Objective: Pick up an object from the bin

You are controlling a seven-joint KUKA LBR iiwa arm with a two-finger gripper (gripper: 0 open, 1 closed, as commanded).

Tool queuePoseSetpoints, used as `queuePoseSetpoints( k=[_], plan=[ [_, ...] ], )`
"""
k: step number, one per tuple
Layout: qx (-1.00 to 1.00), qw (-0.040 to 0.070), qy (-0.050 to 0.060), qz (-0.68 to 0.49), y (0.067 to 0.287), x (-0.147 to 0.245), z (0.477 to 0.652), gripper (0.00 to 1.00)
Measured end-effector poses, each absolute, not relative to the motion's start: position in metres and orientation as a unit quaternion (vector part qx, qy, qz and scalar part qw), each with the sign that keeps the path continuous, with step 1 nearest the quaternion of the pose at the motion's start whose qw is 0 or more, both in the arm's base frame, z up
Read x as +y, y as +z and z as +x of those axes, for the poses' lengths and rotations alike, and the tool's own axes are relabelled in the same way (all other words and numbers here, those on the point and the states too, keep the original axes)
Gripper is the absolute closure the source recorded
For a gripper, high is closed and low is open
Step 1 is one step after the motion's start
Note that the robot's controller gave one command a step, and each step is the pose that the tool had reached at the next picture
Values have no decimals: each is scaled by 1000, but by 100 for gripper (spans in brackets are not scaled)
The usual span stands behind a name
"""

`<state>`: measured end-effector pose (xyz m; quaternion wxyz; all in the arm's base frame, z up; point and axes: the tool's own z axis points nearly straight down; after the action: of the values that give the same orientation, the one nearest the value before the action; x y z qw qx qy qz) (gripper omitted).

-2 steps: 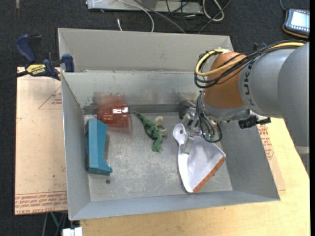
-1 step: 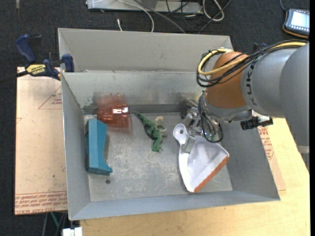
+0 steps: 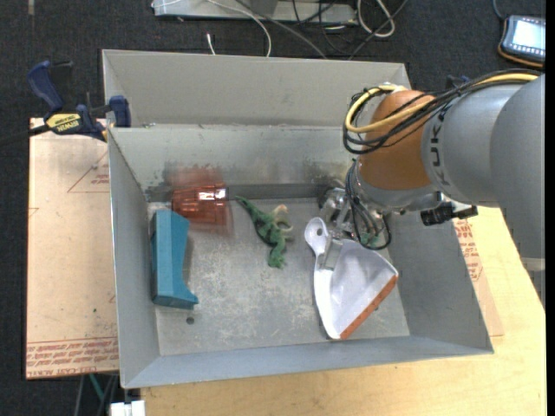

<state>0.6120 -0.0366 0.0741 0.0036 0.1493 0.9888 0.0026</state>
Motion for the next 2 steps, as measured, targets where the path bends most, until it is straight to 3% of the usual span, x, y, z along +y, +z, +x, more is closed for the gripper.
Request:
queuePoseSetpoints(
  k=[1, 2],
  plan=[
    [987, 4, 3, 159, 77, -40, 612, 100],
    [987, 4, 3, 159, 77, -40, 612, 100]
  ],
)
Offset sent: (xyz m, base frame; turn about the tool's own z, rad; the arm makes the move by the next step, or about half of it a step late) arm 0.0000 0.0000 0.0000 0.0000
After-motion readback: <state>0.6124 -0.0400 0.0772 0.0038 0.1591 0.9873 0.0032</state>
